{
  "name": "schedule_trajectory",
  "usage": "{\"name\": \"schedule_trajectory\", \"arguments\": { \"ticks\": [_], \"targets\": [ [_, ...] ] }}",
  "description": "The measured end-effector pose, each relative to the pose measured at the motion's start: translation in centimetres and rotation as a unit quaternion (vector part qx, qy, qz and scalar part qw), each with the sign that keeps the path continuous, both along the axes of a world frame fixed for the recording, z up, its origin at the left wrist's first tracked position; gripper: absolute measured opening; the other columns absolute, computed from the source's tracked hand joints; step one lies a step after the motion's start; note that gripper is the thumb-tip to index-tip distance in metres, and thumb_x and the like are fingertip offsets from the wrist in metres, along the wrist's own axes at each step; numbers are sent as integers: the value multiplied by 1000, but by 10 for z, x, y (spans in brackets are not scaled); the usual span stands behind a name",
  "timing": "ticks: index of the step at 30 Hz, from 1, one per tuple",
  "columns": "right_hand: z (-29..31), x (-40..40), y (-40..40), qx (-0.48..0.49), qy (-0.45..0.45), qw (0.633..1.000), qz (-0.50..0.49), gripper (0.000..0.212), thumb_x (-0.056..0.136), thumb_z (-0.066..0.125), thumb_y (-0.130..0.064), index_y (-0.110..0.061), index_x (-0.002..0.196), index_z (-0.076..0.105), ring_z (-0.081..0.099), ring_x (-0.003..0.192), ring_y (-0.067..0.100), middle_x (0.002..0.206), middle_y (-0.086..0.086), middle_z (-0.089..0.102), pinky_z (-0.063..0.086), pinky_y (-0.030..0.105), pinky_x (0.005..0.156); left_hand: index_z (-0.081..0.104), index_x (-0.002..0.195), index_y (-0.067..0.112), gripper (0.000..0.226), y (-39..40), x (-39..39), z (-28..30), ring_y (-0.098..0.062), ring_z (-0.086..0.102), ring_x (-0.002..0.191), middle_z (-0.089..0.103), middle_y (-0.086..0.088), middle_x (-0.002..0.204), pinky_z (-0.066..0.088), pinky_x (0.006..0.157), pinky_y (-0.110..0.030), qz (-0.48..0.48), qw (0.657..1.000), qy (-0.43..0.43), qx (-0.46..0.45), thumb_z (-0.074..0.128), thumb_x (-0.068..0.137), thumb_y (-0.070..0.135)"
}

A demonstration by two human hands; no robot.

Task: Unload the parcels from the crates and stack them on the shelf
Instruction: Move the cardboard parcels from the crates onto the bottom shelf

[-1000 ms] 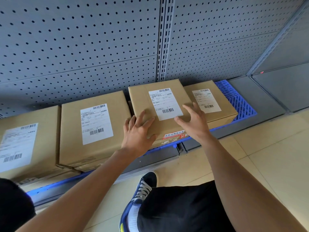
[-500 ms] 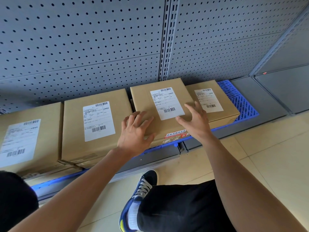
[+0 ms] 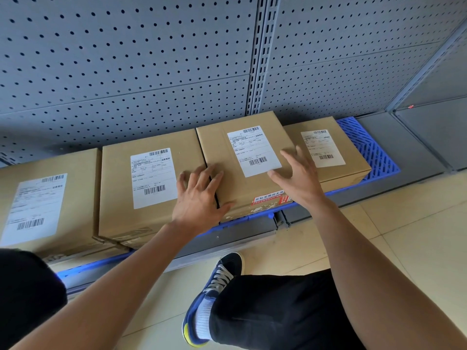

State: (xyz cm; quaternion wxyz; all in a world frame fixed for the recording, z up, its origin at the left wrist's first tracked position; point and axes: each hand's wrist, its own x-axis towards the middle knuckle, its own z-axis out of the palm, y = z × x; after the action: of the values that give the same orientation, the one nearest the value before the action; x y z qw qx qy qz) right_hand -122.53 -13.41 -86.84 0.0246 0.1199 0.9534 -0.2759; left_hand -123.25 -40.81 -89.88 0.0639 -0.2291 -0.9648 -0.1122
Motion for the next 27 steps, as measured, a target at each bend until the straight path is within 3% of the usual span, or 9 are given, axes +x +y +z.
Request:
{"name": "schedule_trajectory", "arguments": {
  "ticks": [9,15,20,24,27],
  "targets": [
    [-8,-3,-7,87,-17,996,10,68,96,46,-62,-37,156,25,5,152,35,168,8,-1,16,57,118,52,144,14,79,1,-3,-2,-34,38,140,45,-10,152,25,113,-64,3,1000,-10,-20,62,83,62],
    [-14,-8,-15,167,-27,985,18,69,97,32,-65,-32,155,19,-5,153,32,166,17,0,0,67,116,49,146,17,83,2,-4,0,-32,36,140,42,-8,154,21,116,-62,10,999,-16,-30,51,81,67],
    [-14,-8,-23,197,-24,980,27,65,100,27,-57,-22,154,22,0,153,36,165,16,11,0,63,120,41,152,23,93,3,-3,10,-27,27,145,34,-1,160,14,119,-58,14,998,-44,-45,26,78,78],
    [-8,-6,-30,223,3,973,55,56,101,25,-53,-19,144,38,16,149,33,154,11,32,12,62,120,39,152,28,76,2,-6,23,-24,22,148,31,2,161,11,120,-57,18,997,-68,-40,38,92,74],
    [4,0,-37,172,4,983,68,53,104,27,-51,-20,142,46,25,147,26,151,2,41,16,56,120,41,149,27,64,-2,0,33,-24,24,148,35,0,158,12,119,-62,9,998,-58,-36,46,96,63]
  ]
}}
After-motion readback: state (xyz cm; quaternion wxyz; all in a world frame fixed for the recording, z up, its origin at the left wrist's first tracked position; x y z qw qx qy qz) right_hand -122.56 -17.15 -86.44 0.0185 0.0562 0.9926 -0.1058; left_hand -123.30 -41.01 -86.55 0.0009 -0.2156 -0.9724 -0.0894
